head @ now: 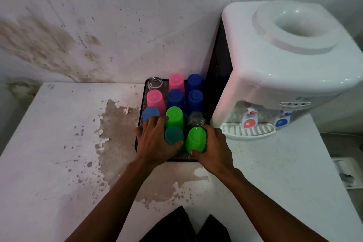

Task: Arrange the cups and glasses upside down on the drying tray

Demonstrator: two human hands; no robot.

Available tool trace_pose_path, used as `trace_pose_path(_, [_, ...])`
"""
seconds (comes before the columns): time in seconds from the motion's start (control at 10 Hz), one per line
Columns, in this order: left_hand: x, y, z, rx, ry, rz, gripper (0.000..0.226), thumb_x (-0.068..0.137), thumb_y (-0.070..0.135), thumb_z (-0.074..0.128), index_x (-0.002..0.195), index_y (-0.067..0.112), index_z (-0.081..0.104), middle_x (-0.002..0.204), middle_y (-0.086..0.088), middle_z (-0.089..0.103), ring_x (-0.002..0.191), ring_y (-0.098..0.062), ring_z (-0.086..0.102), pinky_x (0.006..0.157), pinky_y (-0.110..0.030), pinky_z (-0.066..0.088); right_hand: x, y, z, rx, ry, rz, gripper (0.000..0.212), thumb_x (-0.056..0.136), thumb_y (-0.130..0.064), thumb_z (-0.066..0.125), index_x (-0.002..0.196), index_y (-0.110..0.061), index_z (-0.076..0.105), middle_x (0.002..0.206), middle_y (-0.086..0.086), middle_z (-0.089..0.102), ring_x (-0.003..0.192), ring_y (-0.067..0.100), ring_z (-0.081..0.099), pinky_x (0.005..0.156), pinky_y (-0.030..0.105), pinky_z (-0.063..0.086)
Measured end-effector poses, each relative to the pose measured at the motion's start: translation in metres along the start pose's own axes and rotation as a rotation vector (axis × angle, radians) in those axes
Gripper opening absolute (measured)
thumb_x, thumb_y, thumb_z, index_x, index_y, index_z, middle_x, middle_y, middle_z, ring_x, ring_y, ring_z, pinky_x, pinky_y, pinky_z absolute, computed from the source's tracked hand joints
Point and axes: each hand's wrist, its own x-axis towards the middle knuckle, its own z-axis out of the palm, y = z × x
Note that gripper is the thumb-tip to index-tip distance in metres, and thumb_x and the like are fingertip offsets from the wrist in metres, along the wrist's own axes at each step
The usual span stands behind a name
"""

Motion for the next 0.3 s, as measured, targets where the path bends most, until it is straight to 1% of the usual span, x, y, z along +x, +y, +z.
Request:
trace_pose_path(0.1, [-0.012, 0.005, -0.01, -0.119, 0.073, 0.035, 0.073, 0.07, 0.053, 0.069, 0.13, 0.018, 0.046, 0.125, -0.005, 0.051, 0.115, -0.023, 0.048, 0.096, -0.041, 0.035, -0.005, -0.002, -0.009, 0.045, 0.055, -0.049, 0.075, 0.066, -0.036, 0.079, 0.13, -0.026, 0.041, 0.126, 0.002, 0.048, 0.116, 0.023, 0.049, 0.083, 0.042, 0.052])
trace_pose_path(0.2, [-0.027, 0.017, -0.026, -0.239, 0.135, 0.079, 0.063, 0.076, 0.033, 0.076, 0.128, 0.01, 0.048, 0.123, -0.01, 0.052, 0.102, -0.016, 0.05, 0.081, -0.024, 0.04, -0.01, -0.011, -0.029, 0.107, 0.129, -0.098, 0.072, 0.07, -0.034, 0.078, 0.132, -0.024, 0.042, 0.13, 0.002, 0.049, 0.119, 0.022, 0.049, 0.087, 0.037, 0.05])
trace_pose_path(0.3, [-0.03, 0.023, -0.04, -0.352, 0.217, 0.073, 0.061, 0.075, 0.028, 0.079, 0.125, 0.01, 0.05, 0.119, -0.008, 0.055, 0.099, -0.019, 0.057, 0.076, -0.024, 0.046, -0.012, -0.021, -0.051, 0.253, 0.217, -0.147, 0.071, 0.073, -0.031, 0.079, 0.134, -0.022, 0.044, 0.133, 0.002, 0.05, 0.121, 0.02, 0.049, 0.094, 0.031, 0.045])
